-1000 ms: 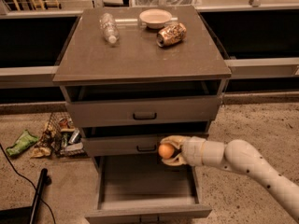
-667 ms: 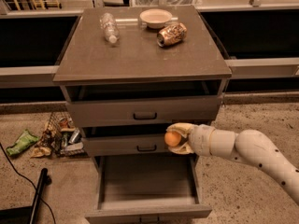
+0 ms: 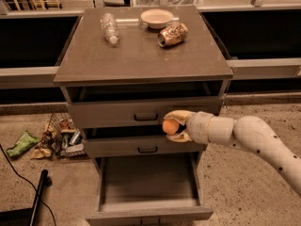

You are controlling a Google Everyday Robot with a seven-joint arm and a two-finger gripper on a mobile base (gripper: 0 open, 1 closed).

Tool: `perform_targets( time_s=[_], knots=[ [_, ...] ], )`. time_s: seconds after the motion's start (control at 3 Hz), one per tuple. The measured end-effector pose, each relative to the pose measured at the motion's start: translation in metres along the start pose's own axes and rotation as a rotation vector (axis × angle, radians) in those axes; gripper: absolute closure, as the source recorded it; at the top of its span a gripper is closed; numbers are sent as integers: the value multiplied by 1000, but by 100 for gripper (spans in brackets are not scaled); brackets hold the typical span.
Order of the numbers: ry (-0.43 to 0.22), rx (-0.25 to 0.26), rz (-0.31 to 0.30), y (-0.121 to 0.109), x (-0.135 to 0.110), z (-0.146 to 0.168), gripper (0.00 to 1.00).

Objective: Pick orange from bottom drawer and place on counter

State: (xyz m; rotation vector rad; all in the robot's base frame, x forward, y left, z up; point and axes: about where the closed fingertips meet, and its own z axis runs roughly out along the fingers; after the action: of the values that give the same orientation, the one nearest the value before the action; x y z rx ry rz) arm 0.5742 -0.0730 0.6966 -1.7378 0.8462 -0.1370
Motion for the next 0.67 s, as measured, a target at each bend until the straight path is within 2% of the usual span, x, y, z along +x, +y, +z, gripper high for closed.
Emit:
perform_targets(
  time_s=[0.33, 0.67],
  knots=[
    [3, 23, -116, -60, 0, -10, 100],
    [3, 24, -116, -60, 0, -10, 100]
  ],
)
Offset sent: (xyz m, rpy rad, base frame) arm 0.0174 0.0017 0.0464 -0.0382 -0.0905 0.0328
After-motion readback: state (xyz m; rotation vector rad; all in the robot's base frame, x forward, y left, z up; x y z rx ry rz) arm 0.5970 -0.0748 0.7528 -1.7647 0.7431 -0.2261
